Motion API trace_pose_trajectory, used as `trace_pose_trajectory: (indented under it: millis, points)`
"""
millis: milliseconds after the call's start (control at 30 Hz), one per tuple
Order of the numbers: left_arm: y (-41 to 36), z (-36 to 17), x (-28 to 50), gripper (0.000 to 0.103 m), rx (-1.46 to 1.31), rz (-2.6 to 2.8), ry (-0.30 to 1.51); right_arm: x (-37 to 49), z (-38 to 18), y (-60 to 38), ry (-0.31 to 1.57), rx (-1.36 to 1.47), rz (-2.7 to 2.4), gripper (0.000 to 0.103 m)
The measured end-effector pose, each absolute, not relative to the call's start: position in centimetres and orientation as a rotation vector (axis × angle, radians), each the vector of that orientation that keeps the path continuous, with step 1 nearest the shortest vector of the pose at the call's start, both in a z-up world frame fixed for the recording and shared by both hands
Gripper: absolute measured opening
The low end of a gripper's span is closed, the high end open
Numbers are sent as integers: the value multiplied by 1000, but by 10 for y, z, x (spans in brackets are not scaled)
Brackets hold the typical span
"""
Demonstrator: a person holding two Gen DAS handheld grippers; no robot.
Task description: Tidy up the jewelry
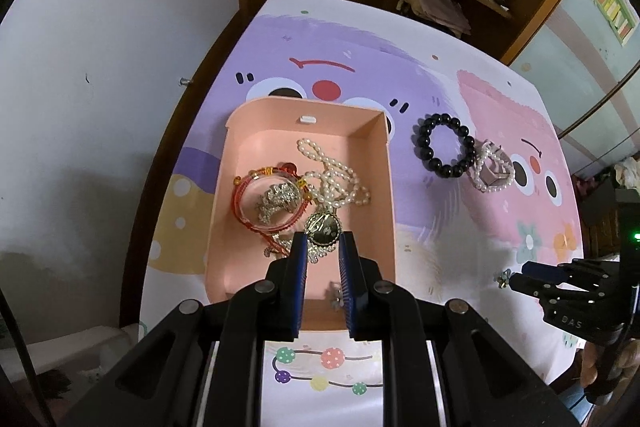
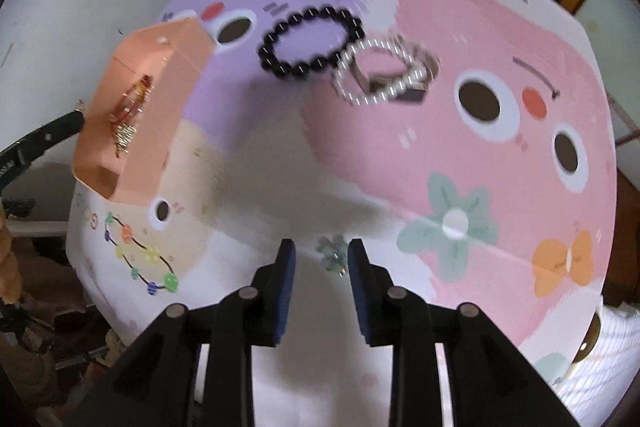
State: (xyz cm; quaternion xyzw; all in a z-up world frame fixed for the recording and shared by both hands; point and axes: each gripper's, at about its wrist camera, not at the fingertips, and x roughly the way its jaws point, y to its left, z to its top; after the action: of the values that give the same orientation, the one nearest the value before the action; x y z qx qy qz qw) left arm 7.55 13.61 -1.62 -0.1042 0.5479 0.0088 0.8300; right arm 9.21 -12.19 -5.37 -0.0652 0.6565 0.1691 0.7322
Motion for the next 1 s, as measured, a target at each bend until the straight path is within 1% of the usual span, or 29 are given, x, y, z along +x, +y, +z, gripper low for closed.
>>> trace_pose_trajectory:
  millis: [333, 533, 600, 800, 1000]
  points:
    - [132, -27, 75, 14, -245, -4, 1193, 89, -76, -121, 1489, -229, 315, 27]
    - [130, -28, 75, 14, -246, -7, 1194, 84, -83, -109, 1457, -292, 304, 26]
    - [130, -29, 75, 14, -247, -8, 1194, 83, -82, -106, 1440, -299, 310, 20]
    - [130, -30, 75, 14, -251, -8, 1195, 77, -75, -95, 1399, -308, 344, 20]
    - [133, -27, 74, 14, -254, -10, 1190, 73, -51, -85, 1360, -287, 393, 20]
